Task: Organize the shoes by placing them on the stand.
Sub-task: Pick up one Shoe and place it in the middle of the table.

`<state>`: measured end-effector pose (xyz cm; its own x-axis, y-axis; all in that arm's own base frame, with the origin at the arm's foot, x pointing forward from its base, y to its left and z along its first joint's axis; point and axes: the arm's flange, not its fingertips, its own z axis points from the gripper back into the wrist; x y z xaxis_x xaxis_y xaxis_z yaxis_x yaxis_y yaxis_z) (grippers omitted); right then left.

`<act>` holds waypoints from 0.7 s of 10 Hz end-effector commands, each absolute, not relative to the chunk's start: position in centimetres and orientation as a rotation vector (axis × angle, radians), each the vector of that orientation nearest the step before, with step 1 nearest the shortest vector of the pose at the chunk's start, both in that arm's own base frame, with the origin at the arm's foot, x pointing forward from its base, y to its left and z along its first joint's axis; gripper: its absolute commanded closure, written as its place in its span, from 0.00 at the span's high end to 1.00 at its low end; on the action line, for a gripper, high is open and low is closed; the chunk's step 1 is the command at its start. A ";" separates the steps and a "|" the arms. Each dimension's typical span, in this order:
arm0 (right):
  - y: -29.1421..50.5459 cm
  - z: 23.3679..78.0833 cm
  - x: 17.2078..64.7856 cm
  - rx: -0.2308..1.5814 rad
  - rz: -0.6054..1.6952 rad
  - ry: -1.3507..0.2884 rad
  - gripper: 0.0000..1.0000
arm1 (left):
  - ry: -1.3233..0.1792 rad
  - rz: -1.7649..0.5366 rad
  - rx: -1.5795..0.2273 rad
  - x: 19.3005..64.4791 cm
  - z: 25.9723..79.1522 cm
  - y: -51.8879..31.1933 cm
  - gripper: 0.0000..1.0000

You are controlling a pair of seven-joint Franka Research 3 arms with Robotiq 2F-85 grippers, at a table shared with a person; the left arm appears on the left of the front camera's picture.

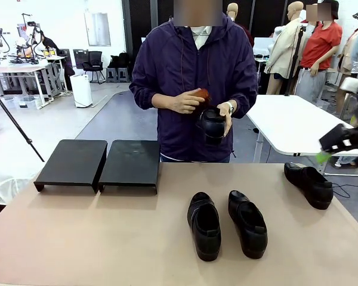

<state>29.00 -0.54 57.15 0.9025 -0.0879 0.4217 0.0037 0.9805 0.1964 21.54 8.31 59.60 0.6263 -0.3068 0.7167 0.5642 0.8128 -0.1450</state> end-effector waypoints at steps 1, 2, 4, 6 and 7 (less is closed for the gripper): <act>-4.9 57.9 25.9 0.205 -0.146 -0.472 1.00 | -0.743 -0.511 -0.390 21.3 59.7 8.2 1.00; -6.3 57.8 25.0 0.225 -0.183 -0.485 1.00 | -0.743 -0.511 -0.390 21.3 59.7 8.2 1.00; -7.3 57.1 24.4 0.246 -0.211 -0.491 1.00 | -0.743 -0.511 -0.390 21.3 59.7 8.2 1.00; -6.7 57.0 24.8 0.248 -0.189 -0.493 1.00 | -0.743 -0.511 -0.390 21.3 59.7 8.2 1.00; -6.2 57.0 24.9 0.252 -0.173 -0.499 1.00 | -0.743 -0.511 -0.390 21.3 59.7 8.2 1.00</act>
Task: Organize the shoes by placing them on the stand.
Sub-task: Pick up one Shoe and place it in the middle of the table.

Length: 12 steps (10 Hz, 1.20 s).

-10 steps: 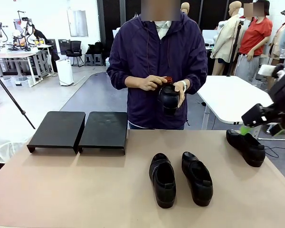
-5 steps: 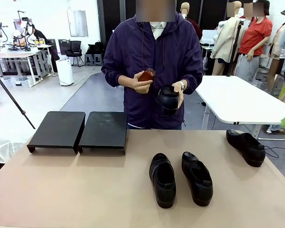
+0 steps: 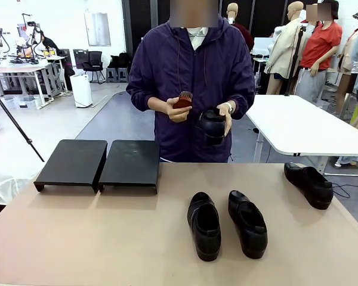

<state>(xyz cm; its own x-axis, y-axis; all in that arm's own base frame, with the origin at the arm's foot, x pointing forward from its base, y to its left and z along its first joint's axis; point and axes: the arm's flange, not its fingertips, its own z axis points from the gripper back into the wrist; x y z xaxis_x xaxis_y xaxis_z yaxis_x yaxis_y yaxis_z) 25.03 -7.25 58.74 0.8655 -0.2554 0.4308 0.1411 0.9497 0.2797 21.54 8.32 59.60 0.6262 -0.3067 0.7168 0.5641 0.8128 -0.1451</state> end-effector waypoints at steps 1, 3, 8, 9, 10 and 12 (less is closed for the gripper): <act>-5.5 57.0 25.1 0.245 -0.149 -0.494 1.00 | -0.743 -0.511 -0.390 21.3 59.7 8.2 1.00; -4.0 56.5 26.3 0.246 -0.102 -0.467 1.00 | -0.743 -0.511 -0.390 21.3 59.7 8.2 1.00; -7.9 57.4 25.0 0.242 -0.160 -0.468 1.00 | -0.743 -0.511 -0.390 21.3 59.7 8.2 1.00; -9.6 57.6 23.6 0.262 -0.132 -0.473 1.00 | -0.743 -0.511 -0.390 21.3 59.7 8.2 1.00; -11.2 58.0 22.4 0.278 -0.133 -0.474 1.00 | -0.743 -0.511 -0.390 21.3 59.7 8.2 1.00; -13.4 59.6 19.4 0.269 -0.108 -0.449 1.00 | -0.743 -0.511 -0.390 21.3 59.7 8.2 1.00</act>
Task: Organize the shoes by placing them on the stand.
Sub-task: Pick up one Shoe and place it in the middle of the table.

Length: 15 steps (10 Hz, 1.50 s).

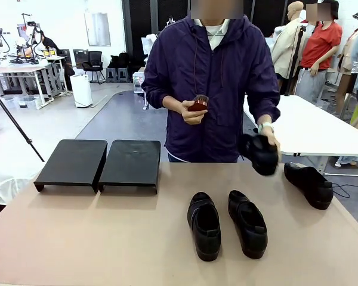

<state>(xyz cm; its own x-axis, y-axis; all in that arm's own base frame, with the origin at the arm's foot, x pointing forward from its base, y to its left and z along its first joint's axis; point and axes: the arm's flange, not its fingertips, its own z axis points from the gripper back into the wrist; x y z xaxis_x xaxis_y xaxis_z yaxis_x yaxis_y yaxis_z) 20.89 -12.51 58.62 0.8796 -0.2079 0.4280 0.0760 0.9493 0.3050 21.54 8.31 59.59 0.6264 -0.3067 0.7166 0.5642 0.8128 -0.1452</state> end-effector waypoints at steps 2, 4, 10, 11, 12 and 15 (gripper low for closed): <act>-14.6 63.1 15.3 0.259 -0.029 -0.432 1.00 | -0.743 -0.511 -0.390 21.3 59.7 8.2 1.00; -14.3 65.5 12.4 0.207 -0.040 -0.438 1.00 | -0.743 -0.511 -0.390 21.3 59.7 8.2 1.00; -7.5 63.3 14.7 0.110 0.010 -0.389 1.00 | -0.743 -0.511 -0.390 21.3 59.7 8.2 1.00; -5.0 62.6 16.4 0.138 0.059 -0.380 1.00 | -0.743 -0.511 -0.390 21.3 59.7 8.2 1.00; -1.9 62.0 18.1 0.164 0.089 -0.356 1.00 | -0.743 -0.511 -0.390 21.3 59.7 8.2 1.00; 10.1 59.5 20.9 0.216 0.242 -0.240 1.00 | -0.743 -0.511 -0.390 21.3 59.7 8.2 1.00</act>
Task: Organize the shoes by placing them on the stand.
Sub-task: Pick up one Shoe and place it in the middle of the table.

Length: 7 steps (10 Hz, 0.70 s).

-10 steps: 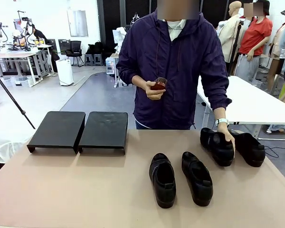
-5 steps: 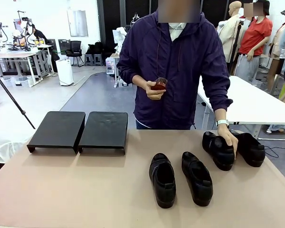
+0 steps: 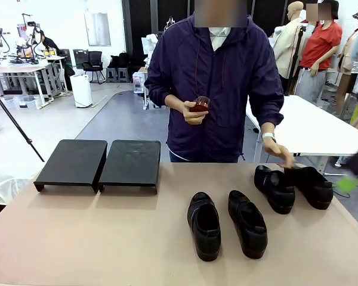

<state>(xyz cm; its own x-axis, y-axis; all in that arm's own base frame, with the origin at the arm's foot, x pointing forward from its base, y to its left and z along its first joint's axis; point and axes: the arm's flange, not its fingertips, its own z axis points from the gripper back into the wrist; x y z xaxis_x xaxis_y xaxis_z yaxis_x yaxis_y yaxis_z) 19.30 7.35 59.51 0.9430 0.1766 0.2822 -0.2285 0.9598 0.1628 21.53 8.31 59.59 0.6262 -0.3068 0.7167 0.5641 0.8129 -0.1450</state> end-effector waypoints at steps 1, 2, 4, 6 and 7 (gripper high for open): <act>13.3 58.4 21.9 0.224 0.277 -0.210 1.00 | -0.743 -0.511 -0.390 21.3 59.7 8.2 1.00; 16.3 56.8 23.4 0.240 0.273 -0.173 1.00 | -0.743 -0.511 -0.390 21.3 59.7 8.2 1.00; 21.1 54.2 26.7 0.236 0.279 -0.171 1.00 | -0.743 -0.511 -0.390 21.3 59.7 8.2 1.00; 22.6 52.2 29.4 0.181 0.236 -0.262 1.00 | -0.743 -0.511 -0.390 21.3 59.7 8.2 1.00; 21.1 52.6 26.1 0.225 0.308 -0.162 1.00 | -0.743 -0.511 -0.390 21.3 59.7 8.2 1.00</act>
<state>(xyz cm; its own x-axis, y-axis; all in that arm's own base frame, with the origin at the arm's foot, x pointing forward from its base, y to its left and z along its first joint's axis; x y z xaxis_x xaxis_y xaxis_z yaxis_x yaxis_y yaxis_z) 28.49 21.92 51.58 0.9388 0.2677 0.2168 -0.3090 0.9327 0.1862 21.53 8.31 59.58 0.6263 -0.3067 0.7167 0.5642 0.8128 -0.1452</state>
